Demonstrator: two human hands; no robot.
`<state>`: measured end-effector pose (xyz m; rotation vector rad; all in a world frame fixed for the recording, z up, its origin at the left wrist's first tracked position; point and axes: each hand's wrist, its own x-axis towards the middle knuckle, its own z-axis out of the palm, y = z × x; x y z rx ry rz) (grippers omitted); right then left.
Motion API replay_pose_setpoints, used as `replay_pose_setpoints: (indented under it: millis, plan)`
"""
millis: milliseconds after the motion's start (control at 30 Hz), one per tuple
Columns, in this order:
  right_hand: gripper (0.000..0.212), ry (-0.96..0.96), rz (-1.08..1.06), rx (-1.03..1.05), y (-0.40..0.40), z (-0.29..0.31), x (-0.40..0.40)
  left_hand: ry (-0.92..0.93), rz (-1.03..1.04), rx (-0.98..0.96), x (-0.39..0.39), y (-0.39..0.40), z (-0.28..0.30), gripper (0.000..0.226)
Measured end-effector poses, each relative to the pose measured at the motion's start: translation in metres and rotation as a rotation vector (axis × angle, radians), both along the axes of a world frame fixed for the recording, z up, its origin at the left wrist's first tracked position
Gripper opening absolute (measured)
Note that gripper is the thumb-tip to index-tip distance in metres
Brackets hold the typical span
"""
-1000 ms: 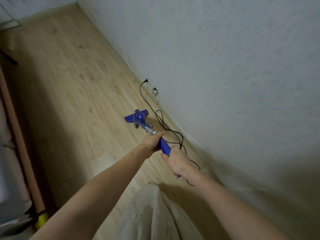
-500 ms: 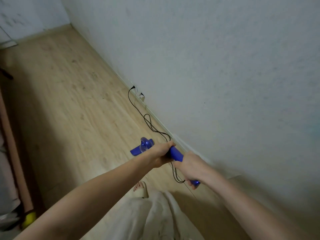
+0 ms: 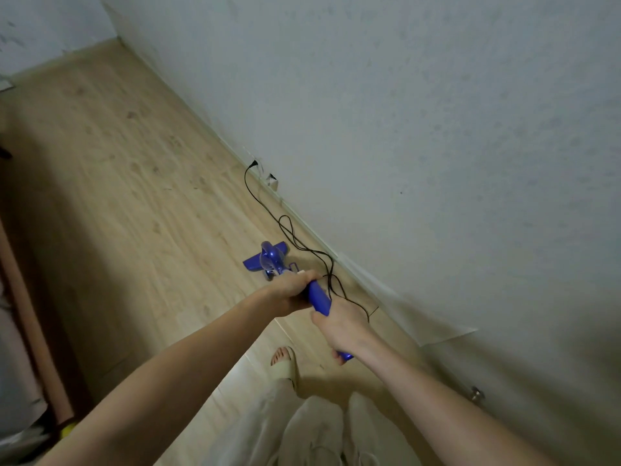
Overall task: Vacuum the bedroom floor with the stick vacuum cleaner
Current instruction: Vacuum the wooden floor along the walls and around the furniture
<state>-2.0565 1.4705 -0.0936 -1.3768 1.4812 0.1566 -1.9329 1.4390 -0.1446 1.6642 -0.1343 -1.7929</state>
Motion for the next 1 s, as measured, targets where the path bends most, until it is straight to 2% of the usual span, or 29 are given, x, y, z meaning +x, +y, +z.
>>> replay_pose_setpoints:
  millis: [333, 533, 700, 833, 1000]
  plan:
    - [0.028, -0.006, -0.034, -0.005, -0.071, -0.034, 0.104, -0.083, -0.017, -0.035, 0.099, -0.073, -0.02, 0.014]
    - [0.031, 0.021, -0.017, -0.031, -0.095, -0.05, 0.144, -0.104, 0.001, -0.008, 0.137, -0.099, -0.035, 0.028]
    - [0.03, 0.039, 0.026, -0.064, -0.085, -0.05, 0.138, -0.115, -0.045, 0.014, 0.134, -0.092, -0.031, 0.015]
    - [0.023, 0.04, 0.102, 0.023, -0.076, -0.025, 0.113, -0.047, -0.025, 0.004, 0.114, -0.071, -0.018, 0.017]
    - [0.015, 0.013, 0.241, 0.089, -0.116, 0.03, 0.079, 0.217, 0.222, -0.051, 0.084, -0.071, 0.01, 0.017]
